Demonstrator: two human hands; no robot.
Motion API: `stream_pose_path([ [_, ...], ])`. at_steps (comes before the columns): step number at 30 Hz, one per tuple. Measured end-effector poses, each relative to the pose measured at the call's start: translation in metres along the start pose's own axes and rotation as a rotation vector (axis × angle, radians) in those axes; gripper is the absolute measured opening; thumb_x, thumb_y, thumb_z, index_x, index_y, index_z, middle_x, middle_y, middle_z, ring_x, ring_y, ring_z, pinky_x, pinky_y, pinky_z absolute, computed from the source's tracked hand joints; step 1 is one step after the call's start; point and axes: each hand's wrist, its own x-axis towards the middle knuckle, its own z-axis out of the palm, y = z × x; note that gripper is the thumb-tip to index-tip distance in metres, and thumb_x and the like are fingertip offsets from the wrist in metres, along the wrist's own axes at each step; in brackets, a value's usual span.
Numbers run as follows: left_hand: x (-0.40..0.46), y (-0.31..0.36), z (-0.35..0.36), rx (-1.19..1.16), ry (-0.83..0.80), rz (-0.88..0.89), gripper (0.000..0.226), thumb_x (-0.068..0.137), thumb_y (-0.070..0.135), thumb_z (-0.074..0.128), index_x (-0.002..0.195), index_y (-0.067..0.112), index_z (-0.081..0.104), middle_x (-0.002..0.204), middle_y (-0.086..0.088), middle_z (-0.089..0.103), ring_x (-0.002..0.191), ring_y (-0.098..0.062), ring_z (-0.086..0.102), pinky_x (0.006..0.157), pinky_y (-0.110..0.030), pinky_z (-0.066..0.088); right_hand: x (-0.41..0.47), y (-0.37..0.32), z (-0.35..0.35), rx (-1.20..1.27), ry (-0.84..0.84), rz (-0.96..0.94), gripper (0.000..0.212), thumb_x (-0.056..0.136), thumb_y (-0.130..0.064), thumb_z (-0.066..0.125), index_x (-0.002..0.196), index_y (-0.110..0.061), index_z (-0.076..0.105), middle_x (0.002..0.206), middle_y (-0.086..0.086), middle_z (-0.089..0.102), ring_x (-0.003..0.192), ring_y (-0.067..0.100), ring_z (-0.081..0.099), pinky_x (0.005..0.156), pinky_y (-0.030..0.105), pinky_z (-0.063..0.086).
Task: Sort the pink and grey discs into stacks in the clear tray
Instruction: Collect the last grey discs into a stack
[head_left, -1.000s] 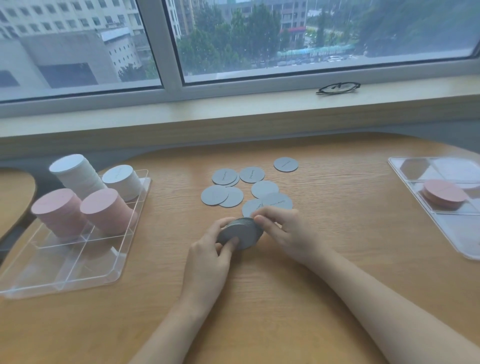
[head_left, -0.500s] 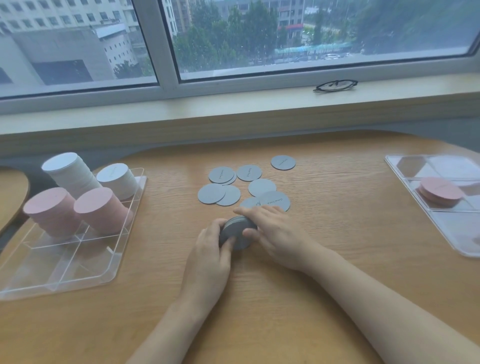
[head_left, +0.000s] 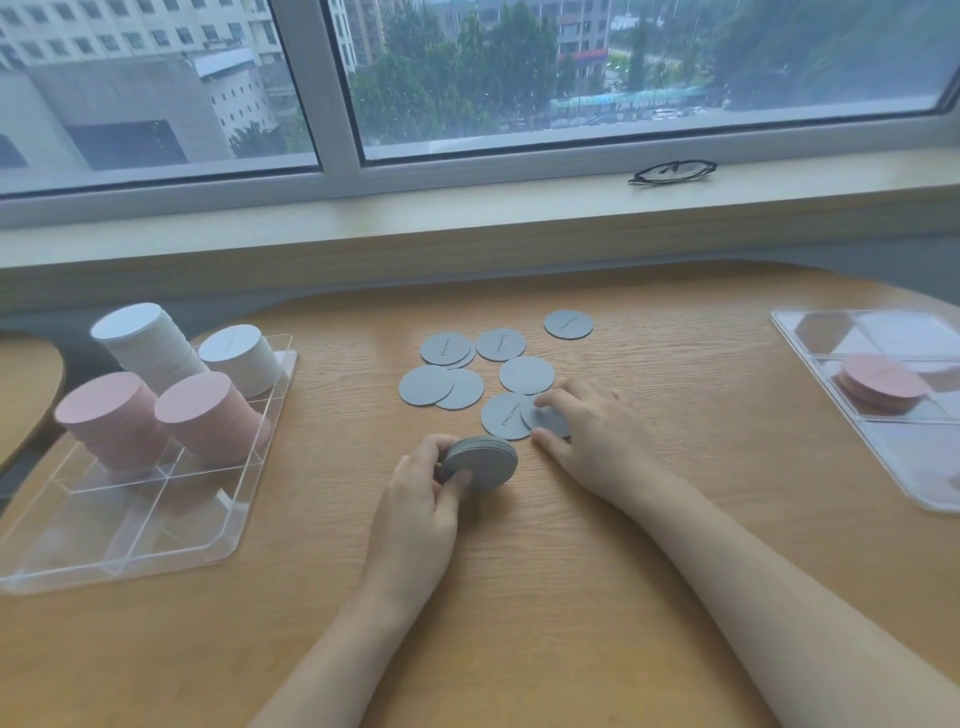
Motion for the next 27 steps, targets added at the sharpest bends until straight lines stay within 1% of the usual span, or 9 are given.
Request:
stream_pose_path([
  [6, -0.001, 0.001, -0.001, 0.011, 0.006, 0.011, 0.023, 0.095, 0.015, 0.065, 0.102, 0.035, 0.059, 0.091, 0.015, 0.061, 0.078, -0.004, 0.051, 0.072, -0.011, 0.036, -0.004, -0.006, -0.005, 0.176, 0.239, 0.055, 0.021, 0.097, -0.036, 0.052, 0.089, -0.021, 0.064, 0.084, -0.007, 0.063, 0.081, 0.019, 0.058, 0.068, 0.032, 0.04],
  [9, -0.001, 0.001, 0.0, 0.005, -0.011, 0.026, 0.024, 0.096, 0.016, 0.064, 0.101, 0.037, 0.057, 0.093, 0.017, 0.065, 0.075, -0.004, 0.052, 0.071, -0.013, 0.036, -0.007, -0.014, -0.007, 0.479, 0.285, 0.02, 0.025, 0.096, -0.033, 0.05, 0.085, -0.015, 0.064, 0.079, -0.004, 0.063, 0.075, 0.015, 0.055, 0.067, 0.031, 0.044],
  [12, 0.0, 0.001, 0.0, -0.03, -0.019, 0.032, 0.023, 0.096, 0.013, 0.063, 0.102, 0.035, 0.058, 0.092, 0.017, 0.068, 0.066, -0.003, 0.053, 0.067, -0.015, 0.037, -0.011, -0.022, -0.015, 0.72, 0.225, 0.022, 0.021, 0.098, -0.027, 0.058, 0.089, -0.013, 0.07, 0.079, 0.001, 0.068, 0.071, 0.02, 0.057, 0.066, 0.03, 0.045],
  [14, 0.0, 0.003, 0.0, -0.029, -0.018, 0.036, 0.024, 0.097, 0.014, 0.062, 0.107, 0.035, 0.06, 0.092, 0.017, 0.068, 0.066, -0.001, 0.054, 0.067, -0.014, 0.038, -0.013, -0.026, -0.018, 0.827, 0.139, 0.036, 0.013, 0.096, -0.023, 0.063, 0.09, -0.018, 0.073, 0.081, 0.0, 0.071, 0.074, 0.025, 0.061, 0.07, 0.033, 0.048],
  [17, 0.001, 0.001, 0.001, -0.016, -0.012, 0.026, 0.033, 0.097, 0.013, 0.062, 0.123, 0.034, 0.06, 0.085, 0.018, 0.065, 0.068, 0.003, 0.054, 0.069, -0.012, 0.038, -0.014, -0.031, -0.016, 0.851, 0.016, -0.033, 0.012, 0.095, -0.017, 0.064, 0.093, -0.024, 0.075, 0.085, -0.01, 0.074, 0.079, 0.016, 0.064, 0.073, 0.031, 0.049],
  [19, 0.001, -0.001, 0.0, -0.008, -0.013, 0.012, 0.037, 0.097, 0.013, 0.061, 0.128, 0.032, 0.06, 0.074, 0.019, 0.058, 0.067, 0.004, 0.052, 0.069, -0.012, 0.036, -0.016, -0.033, -0.011, 0.823, -0.074, -0.08, 0.014, 0.097, -0.02, 0.061, 0.098, -0.024, 0.075, 0.087, -0.012, 0.073, 0.08, 0.012, 0.064, 0.075, 0.029, 0.049],
  [21, 0.001, -0.002, 0.001, 0.001, -0.02, 0.021, 0.033, 0.097, 0.014, 0.062, 0.123, 0.034, 0.061, 0.078, 0.017, 0.06, 0.069, 0.001, 0.052, 0.069, -0.013, 0.036, -0.015, -0.033, -0.008, 0.796, -0.103, -0.106, 0.02, 0.098, -0.029, 0.055, 0.1, -0.022, 0.074, 0.089, -0.009, 0.073, 0.085, 0.014, 0.065, 0.079, 0.031, 0.05],
  [24, 0.001, -0.002, 0.001, 0.019, -0.014, 0.024, 0.024, 0.096, 0.016, 0.063, 0.109, 0.037, 0.061, 0.087, 0.012, 0.064, 0.072, -0.004, 0.051, 0.069, -0.016, 0.036, -0.008, -0.026, -0.004, 0.643, -0.045, -0.142, 0.032, 0.099, -0.037, 0.046, 0.115, -0.022, 0.069, 0.111, -0.01, 0.069, 0.108, 0.007, 0.059, 0.096, 0.03, 0.044],
  [27, 0.0, -0.003, 0.001, -0.002, -0.004, 0.004, 0.021, 0.096, 0.015, 0.062, 0.106, 0.035, 0.061, 0.088, 0.012, 0.064, 0.074, -0.007, 0.051, 0.07, -0.018, 0.037, -0.002, -0.017, 0.002, 0.332, -0.082, -0.138, 0.044, 0.097, -0.043, 0.04, 0.137, -0.027, 0.052, 0.139, -0.01, 0.055, 0.134, 0.009, 0.041, 0.113, 0.034, 0.025],
])
